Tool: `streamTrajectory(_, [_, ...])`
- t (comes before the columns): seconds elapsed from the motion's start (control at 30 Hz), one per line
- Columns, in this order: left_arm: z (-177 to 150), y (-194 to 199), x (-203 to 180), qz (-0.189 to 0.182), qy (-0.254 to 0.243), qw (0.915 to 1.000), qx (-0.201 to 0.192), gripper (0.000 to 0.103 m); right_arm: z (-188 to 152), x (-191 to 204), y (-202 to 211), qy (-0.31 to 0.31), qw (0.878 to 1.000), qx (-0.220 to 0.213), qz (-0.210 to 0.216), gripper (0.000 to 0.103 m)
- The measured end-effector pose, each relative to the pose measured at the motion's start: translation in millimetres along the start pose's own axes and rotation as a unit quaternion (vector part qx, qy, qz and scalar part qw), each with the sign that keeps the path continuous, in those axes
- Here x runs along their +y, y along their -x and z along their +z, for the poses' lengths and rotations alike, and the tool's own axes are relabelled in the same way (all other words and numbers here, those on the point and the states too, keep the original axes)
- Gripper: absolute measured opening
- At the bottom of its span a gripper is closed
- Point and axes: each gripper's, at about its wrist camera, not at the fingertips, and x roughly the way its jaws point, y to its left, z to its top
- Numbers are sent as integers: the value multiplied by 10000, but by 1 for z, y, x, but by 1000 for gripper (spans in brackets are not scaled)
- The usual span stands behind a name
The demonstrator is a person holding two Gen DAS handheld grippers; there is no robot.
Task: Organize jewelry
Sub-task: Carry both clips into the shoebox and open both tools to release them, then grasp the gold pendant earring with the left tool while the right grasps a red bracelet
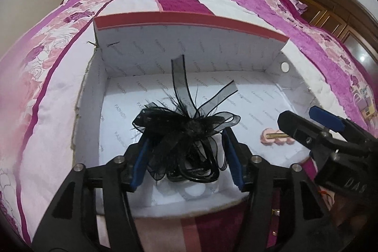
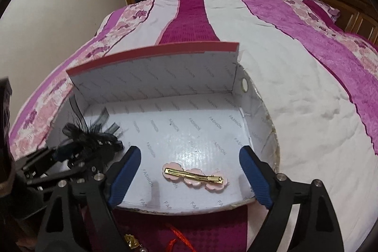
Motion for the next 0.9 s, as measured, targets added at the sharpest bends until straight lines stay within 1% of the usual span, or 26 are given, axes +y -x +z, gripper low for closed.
streamTrajectory(0.03, [0,2,0,-28,31,10000,-7,53,0,-2,4,-56,10000,-34,70,88])
streamTrajectory(0.13, [-1,10,0,-108,102,9999,-9,56,2,-4,14,-75,9998,-141,95,88])
streamTrajectory(0.23, [-2,20,-1,-97,141,9998,-76,59,4,-5,26,-79,9997,-212,129,89])
streamTrajectory(0.43, [-3,42,5,-145,310,9991,-266,60,3,-3,50,-64,9990,-363,237,89])
streamTrajectory(0.73, [-17,78,13,-40,435,9976,-542,60,-10,4,88,146,9973,-601,393,89])
streamTrajectory(0.9, [-30,90,15,66,439,9977,-521,60,-22,7,106,343,9958,-717,464,89])
